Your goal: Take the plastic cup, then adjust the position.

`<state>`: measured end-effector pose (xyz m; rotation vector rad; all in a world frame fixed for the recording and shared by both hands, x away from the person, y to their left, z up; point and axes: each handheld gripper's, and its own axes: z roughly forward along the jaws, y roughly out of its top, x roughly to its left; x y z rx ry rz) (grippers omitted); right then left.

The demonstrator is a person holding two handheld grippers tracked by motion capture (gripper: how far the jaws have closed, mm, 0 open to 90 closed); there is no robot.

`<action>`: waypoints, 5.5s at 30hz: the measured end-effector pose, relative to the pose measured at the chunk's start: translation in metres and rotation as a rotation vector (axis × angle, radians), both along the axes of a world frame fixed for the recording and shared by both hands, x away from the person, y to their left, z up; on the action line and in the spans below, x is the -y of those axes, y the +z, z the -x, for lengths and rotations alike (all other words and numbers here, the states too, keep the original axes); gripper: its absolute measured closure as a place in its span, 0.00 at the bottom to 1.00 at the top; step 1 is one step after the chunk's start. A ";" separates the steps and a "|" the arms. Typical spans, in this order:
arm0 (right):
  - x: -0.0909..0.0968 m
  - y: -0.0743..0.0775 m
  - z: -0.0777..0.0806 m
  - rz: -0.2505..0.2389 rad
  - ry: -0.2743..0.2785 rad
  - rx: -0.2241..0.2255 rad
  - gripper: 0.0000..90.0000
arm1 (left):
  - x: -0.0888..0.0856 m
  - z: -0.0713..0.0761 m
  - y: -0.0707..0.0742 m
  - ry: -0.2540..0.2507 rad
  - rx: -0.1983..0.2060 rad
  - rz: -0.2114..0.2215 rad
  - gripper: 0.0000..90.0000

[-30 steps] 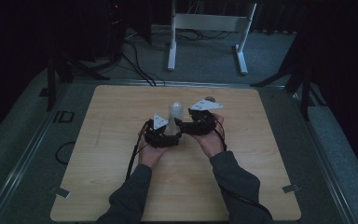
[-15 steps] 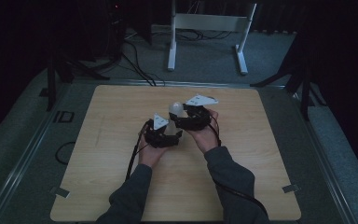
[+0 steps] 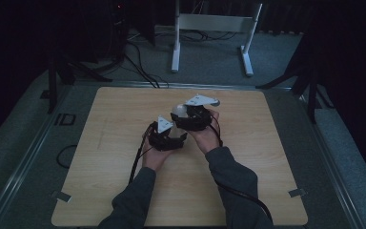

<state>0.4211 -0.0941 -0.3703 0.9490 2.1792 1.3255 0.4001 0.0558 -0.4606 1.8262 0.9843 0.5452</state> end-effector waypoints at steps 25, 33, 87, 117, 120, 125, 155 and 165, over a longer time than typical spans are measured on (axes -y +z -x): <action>0.002 0.009 0.002 -0.031 0.006 0.003 0.43 | 0.005 -0.001 -0.004 0.020 0.013 -0.038 0.23; 0.002 0.019 0.003 -0.048 0.010 0.015 0.43 | 0.005 -0.001 -0.004 0.025 0.013 -0.047 0.22; 0.042 0.082 0.019 -0.160 -0.010 0.117 0.45 | -0.011 0.016 0.007 0.041 0.009 0.013 0.19; 0.095 0.064 0.028 -0.126 -0.093 0.096 0.45 | -0.020 0.035 0.010 0.016 0.042 0.051 0.21; 0.100 0.061 0.031 -0.140 -0.097 0.089 0.45 | -0.018 0.039 0.012 0.002 0.048 0.056 0.21; 0.103 0.056 0.035 -0.153 -0.113 0.067 0.45 | -0.016 0.045 0.016 -0.021 0.063 0.059 0.21; 0.109 0.016 0.049 -0.206 -0.119 -0.009 0.45 | 0.001 0.060 0.030 -0.114 0.099 0.050 0.25; 0.110 0.002 0.051 -0.265 -0.106 -0.064 0.45 | 0.009 0.064 0.032 -0.148 0.106 0.031 0.25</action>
